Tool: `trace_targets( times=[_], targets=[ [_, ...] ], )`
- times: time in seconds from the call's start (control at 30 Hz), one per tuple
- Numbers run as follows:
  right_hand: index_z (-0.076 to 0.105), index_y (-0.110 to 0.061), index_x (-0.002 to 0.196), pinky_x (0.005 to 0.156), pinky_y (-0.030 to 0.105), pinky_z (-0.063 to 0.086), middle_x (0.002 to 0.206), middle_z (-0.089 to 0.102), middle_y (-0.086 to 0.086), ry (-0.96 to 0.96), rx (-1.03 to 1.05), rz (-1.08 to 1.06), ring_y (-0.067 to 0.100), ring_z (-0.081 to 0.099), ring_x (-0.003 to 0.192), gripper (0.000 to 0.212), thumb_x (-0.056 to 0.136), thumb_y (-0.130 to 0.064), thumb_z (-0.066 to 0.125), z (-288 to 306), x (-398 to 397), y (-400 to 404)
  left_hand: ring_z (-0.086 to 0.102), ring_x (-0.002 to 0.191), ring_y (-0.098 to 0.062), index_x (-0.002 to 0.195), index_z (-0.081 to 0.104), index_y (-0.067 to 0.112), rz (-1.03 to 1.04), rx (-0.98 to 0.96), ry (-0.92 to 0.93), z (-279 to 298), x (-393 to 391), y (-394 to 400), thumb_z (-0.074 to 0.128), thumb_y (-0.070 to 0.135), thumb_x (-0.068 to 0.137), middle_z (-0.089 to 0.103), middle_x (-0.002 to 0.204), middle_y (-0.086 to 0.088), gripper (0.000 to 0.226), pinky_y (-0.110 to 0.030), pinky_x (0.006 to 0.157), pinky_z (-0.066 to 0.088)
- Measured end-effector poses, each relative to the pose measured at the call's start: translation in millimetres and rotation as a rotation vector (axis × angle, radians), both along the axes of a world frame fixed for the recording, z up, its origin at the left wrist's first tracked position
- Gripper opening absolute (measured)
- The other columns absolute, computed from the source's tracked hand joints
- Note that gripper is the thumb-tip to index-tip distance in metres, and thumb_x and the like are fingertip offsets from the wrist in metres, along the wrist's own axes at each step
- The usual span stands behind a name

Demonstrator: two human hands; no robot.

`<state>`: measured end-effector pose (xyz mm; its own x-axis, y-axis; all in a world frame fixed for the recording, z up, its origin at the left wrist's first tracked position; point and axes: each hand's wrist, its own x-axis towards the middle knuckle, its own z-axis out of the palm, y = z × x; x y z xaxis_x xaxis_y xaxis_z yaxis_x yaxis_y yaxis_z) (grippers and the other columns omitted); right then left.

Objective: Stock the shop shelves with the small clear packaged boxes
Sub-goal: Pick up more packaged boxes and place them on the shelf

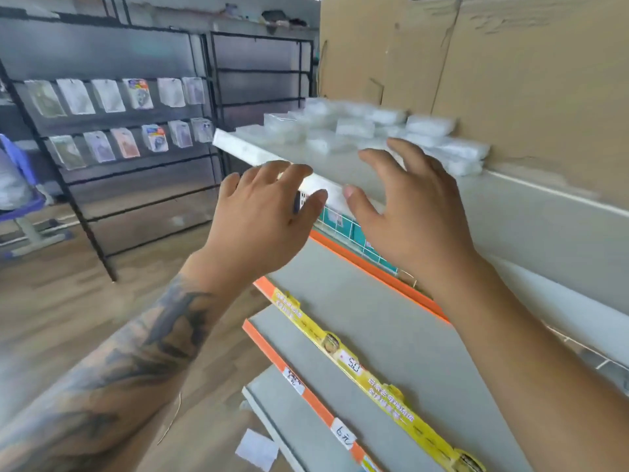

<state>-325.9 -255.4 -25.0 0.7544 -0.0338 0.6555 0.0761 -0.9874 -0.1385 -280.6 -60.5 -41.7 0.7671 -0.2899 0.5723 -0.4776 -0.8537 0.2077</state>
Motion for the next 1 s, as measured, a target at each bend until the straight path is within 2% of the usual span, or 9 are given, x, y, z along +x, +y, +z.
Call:
trace_targets(
  times=[0.17,0.3,0.4,0.63,0.83,0.93,1.0],
  targets=[
    [0.054,-0.031,0.141,0.109,0.045,0.037,0.156,0.043,0.004,0.030,0.012,-0.146,0.033,0.047,0.134,0.050,0.096,-0.053,0.054,5,53,19,0.054,0.130,-0.032,0.139,0.053,0.031,-0.150,0.023,0.018,13,94,15,0.031,0.064,0.098,0.057,0.143,0.002,0.057,-0.055,0.110,0.037],
    [0.053,-0.033,0.142,0.113,0.046,0.036,0.158,0.039,0.002,0.075,0.074,-0.279,0.032,0.043,0.138,0.051,0.096,-0.054,0.054,11,84,20,0.053,0.130,-0.032,0.140,0.053,0.032,-0.282,0.058,-0.004,26,149,10,0.029,0.065,0.098,0.056,0.144,0.002,0.058,-0.051,0.110,0.036],
    [0.053,-0.032,0.142,0.111,0.046,0.038,0.157,0.042,0.003,0.101,0.045,-0.393,0.034,0.046,0.136,0.051,0.095,-0.053,0.055,17,103,6,0.052,0.132,-0.031,0.140,0.053,0.032,-0.391,0.084,0.017,34,177,-8,0.028,0.066,0.096,0.056,0.145,0.001,0.061,-0.053,0.112,0.034],
    [0.054,-0.031,0.139,0.105,0.046,0.043,0.143,0.052,0.005,0.207,0.091,-0.611,0.036,0.054,0.126,0.047,0.095,-0.049,0.055,48,128,-70,0.050,0.132,-0.034,0.146,0.048,0.030,-0.579,0.207,0.047,57,217,-85,0.036,0.063,0.100,0.054,0.145,-0.005,0.058,-0.051,0.113,0.033],
    [0.045,-0.031,0.146,0.108,0.047,0.042,0.150,0.045,0.006,0.399,0.129,-0.669,0.033,0.045,0.135,0.056,0.095,-0.050,0.058,63,140,-127,0.051,0.131,-0.032,0.150,0.042,0.028,-0.716,0.232,0.160,74,251,-166,0.042,0.056,0.103,0.053,0.144,-0.005,0.055,-0.046,0.108,0.037],
    [0.049,-0.032,0.143,0.106,0.046,0.043,0.147,0.047,0.003,0.467,0.076,-0.694,0.031,0.046,0.133,0.058,0.092,-0.056,0.060,61,143,-150,0.049,0.134,-0.034,0.154,0.038,0.023,-0.736,0.318,0.073,76,267,-200,0.042,0.047,0.105,0.051,0.148,-0.009,0.055,-0.046,0.113,0.035],
    [0.053,-0.032,0.138,0.104,0.045,0.045,0.144,0.050,0.001,0.477,0.139,-0.664,0.027,0.049,0.130,0.055,0.090,-0.057,0.063,53,144,-162,0.043,0.141,-0.032,0.156,0.036,0.023,-0.759,0.374,0.027,75,279,-218,0.042,0.045,0.105,0.047,0.155,-0.008,0.056,-0.048,0.119,0.028]
  ],
)
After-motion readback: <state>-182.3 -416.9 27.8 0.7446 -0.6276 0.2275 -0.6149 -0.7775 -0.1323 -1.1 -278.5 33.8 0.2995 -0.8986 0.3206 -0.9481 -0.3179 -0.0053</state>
